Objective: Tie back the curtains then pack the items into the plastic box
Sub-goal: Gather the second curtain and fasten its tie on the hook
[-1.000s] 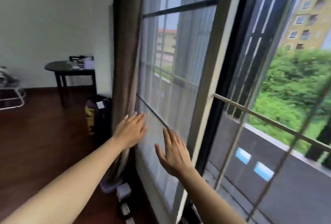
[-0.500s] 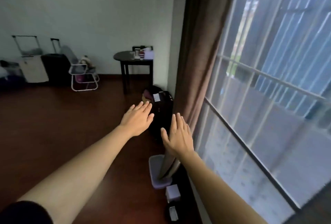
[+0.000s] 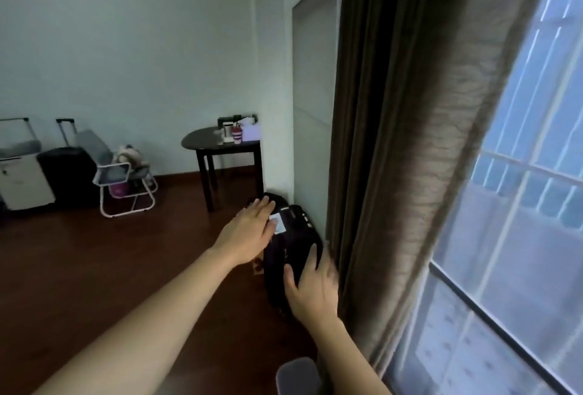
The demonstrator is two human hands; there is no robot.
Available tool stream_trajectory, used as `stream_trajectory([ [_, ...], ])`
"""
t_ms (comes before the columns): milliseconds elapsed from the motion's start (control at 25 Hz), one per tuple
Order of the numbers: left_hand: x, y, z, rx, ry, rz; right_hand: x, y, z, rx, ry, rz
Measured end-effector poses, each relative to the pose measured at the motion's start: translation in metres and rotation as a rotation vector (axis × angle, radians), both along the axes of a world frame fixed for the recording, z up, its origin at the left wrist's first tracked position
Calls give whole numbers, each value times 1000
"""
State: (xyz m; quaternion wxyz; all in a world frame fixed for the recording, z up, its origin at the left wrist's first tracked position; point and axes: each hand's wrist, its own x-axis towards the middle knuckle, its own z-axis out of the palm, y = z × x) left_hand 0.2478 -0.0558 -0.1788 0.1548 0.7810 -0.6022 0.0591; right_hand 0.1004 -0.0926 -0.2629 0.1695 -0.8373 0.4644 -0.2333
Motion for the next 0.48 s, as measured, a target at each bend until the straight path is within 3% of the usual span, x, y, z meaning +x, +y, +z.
stream_trajectory([
  [160,52,-88,21,-31,26,-188,62,-67,-9,59,23,-147],
  [360,83,-180,17,-96,227,-431,97,-120,-2,11,6,-305],
  [480,94,-245,15,-139,212,-638,119,-155,0,30,-8,-436],
])
